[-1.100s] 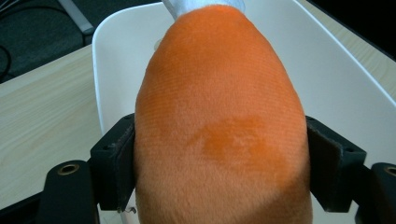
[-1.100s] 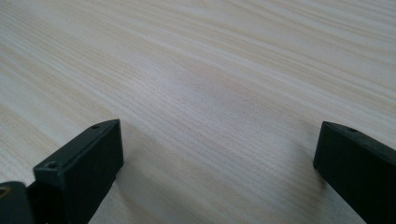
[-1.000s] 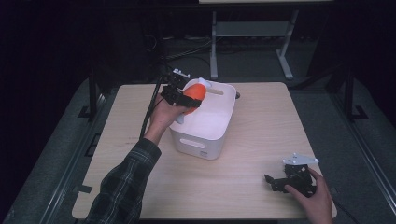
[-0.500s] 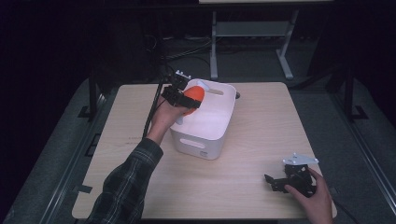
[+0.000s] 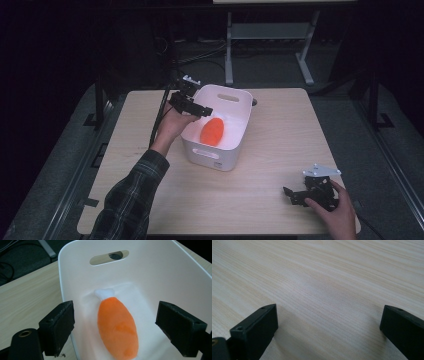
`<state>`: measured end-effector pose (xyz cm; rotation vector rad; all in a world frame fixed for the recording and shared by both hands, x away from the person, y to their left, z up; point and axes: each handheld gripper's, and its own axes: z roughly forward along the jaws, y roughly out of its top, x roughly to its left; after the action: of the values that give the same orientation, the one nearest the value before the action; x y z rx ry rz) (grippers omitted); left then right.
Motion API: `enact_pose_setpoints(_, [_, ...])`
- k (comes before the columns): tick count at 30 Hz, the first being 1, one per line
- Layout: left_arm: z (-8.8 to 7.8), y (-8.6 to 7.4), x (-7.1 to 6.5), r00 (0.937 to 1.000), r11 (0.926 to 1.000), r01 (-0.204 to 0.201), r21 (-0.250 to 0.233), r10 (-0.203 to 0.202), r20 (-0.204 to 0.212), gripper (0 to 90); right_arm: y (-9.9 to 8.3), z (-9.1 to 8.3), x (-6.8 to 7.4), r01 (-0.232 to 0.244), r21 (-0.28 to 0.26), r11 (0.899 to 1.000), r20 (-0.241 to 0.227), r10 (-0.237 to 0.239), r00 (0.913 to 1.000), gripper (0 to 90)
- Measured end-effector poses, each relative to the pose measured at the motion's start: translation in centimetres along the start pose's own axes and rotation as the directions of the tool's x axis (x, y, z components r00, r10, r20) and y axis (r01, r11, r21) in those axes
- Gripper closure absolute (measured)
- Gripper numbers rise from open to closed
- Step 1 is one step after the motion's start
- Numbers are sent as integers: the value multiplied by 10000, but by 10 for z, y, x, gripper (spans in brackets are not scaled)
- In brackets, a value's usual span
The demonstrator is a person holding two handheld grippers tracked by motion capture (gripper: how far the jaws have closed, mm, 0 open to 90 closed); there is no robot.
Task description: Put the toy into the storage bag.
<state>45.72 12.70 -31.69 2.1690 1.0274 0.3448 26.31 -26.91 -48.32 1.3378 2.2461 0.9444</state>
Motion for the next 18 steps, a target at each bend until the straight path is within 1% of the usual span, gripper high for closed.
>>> enact_pose_setpoints(2, [-4, -1, 2, 9998, 9999, -141, -64, 142, 152, 147, 0, 0, 0, 0, -1, 10000, 2, 0, 10000, 9])
enact_pose_setpoints(3, [-6, -2, 2, 9997, 9998, -124, -130, 127, 219, 147, 0, 0, 0, 6, -4, 10000, 1, -6, 10000, 9])
enact_pose_setpoints(6, [-13, -7, 4, 9980, 9991, -357, -209, 368, 512, 147, 0, 0, 0, 10, -4, 10000, 2, -10, 10000, 9])
enact_pose_setpoints(7, [-14, -8, 5, 9979, 9992, -359, -202, 369, 528, 147, 0, 0, 0, 8, -2, 10000, 2, -8, 10000, 9])
enact_pose_setpoints(9, [-18, -11, 5, 9961, 9981, -584, -194, 596, 651, 144, 0, 0, 0, 1, 0, 10000, 1, -1, 10000, 9])
enact_pose_setpoints(12, [-24, -15, 5, 9936, 9968, -736, -318, 761, 834, 144, 0, 0, 0, 7, 1, 10000, 6, -7, 10000, 9])
enact_pose_setpoints(16, [-32, -21, 4, 9896, 9939, -1040, -376, 1072, 955, 145, 0, 0, 0, 20, 1, 10000, 7, -20, 10000, 9])
enact_pose_setpoints(18, [-36, -24, 4, 9865, 9919, -1198, -412, 1236, 1072, 144, 0, 0, 0, 13, 2, 10000, 7, -13, 10000, 9])
